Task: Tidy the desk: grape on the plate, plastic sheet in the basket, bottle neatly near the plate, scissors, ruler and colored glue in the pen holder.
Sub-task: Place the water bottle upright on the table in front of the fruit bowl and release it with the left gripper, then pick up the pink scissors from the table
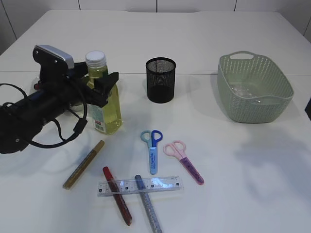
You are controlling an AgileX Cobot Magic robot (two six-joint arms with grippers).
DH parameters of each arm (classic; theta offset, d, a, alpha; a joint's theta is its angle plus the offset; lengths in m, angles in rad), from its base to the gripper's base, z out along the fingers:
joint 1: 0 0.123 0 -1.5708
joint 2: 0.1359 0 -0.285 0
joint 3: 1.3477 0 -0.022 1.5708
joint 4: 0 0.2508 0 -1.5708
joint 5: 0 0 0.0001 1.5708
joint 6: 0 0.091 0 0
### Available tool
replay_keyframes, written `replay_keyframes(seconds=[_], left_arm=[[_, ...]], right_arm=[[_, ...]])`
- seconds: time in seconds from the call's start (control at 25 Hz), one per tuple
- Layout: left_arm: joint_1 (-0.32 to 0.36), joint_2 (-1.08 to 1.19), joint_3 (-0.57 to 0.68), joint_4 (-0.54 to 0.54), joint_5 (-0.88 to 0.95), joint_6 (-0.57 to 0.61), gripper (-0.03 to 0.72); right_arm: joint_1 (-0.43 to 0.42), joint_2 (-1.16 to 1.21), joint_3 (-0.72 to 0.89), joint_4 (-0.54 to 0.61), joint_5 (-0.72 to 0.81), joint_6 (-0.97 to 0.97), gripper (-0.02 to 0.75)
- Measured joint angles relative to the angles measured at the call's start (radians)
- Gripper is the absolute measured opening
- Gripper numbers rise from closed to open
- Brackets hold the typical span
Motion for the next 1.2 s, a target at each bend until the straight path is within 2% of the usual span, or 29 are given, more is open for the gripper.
replay_keyframes(seconds=[0.28, 0.56, 0.68, 0.8, 0.96, 1.2], left_arm=[[0.024, -0.126, 0.0, 0.048, 0.008, 0.0, 0.595], [0.036, -0.263, 0.0, 0.059, 0.091, -0.071, 0.591], [0.036, -0.331, 0.0, 0.059, 0.195, -0.093, 0.582], [0.036, -0.412, 0.002, 0.059, 0.384, -0.135, 0.579], [0.036, -0.545, 0.005, 0.044, 0.728, -0.239, 0.572], [0.036, -0.741, 0.005, 0.0, 1.194, -0.268, 0.516]], right_arm=[[0.0, 0.0, 0.0, 0.0, -0.006, 0.0, 0.544], [0.0, 0.006, 0.0, 0.0, -0.01, 0.0, 0.545], [0.0, 0.015, 0.0, 0.0, -0.01, 0.0, 0.545], [0.0, 0.027, 0.0, 0.0, -0.01, 0.0, 0.545], [0.0, 0.039, 0.0, 0.0, -0.01, 0.0, 0.544], [0.0, 0.041, 0.0, 0.011, -0.009, 0.0, 0.543]])
